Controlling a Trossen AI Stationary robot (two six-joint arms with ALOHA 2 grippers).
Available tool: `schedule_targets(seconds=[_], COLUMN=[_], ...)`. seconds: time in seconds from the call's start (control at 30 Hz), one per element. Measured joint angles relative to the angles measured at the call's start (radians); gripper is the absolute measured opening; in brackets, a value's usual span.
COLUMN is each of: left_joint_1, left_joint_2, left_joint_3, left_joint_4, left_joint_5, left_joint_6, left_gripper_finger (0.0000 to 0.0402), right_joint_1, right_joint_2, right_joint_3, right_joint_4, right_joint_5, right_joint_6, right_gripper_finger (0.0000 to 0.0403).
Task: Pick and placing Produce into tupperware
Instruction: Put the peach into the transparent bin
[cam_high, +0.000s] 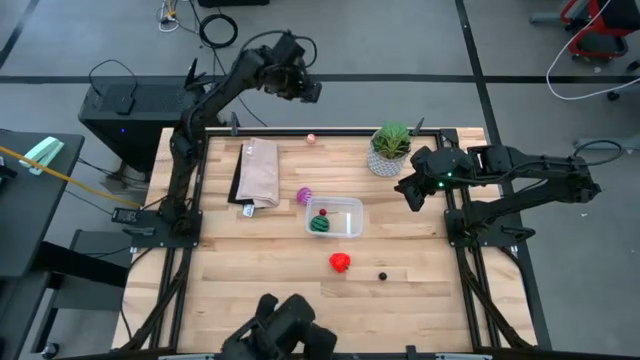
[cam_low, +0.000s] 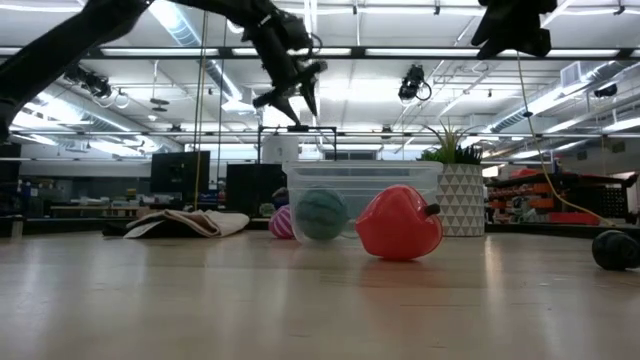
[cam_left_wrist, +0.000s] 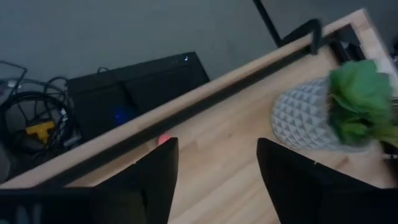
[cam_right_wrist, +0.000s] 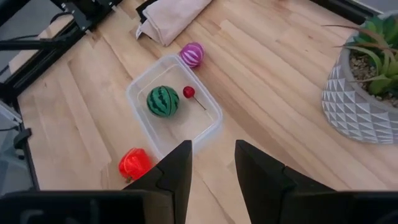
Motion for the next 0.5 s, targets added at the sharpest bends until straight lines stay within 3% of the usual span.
schedule_targets(seconds=[0.23,0.5], left_joint_1=[-0.002,-0.023], left_joint_2=[0.101,0.186], left_joint_3=[-0.020,-0.020], left_joint_4=[-0.074,-0.046], left_joint_5=[0.012,0.003], left_joint_6=[0.007,-0.021], left_gripper_finger=[0.0197,0.0200], right_joint_1=[-0.002,-0.002], right_joint_2=[0.000,0.000], right_joint_3=[0.000,0.000], right_joint_4=[0.000,0.000], right_joint_5=[0.000,0.001], right_joint_6=[-0.036,-0.054], right_gripper_finger=[0.0129,0.0129])
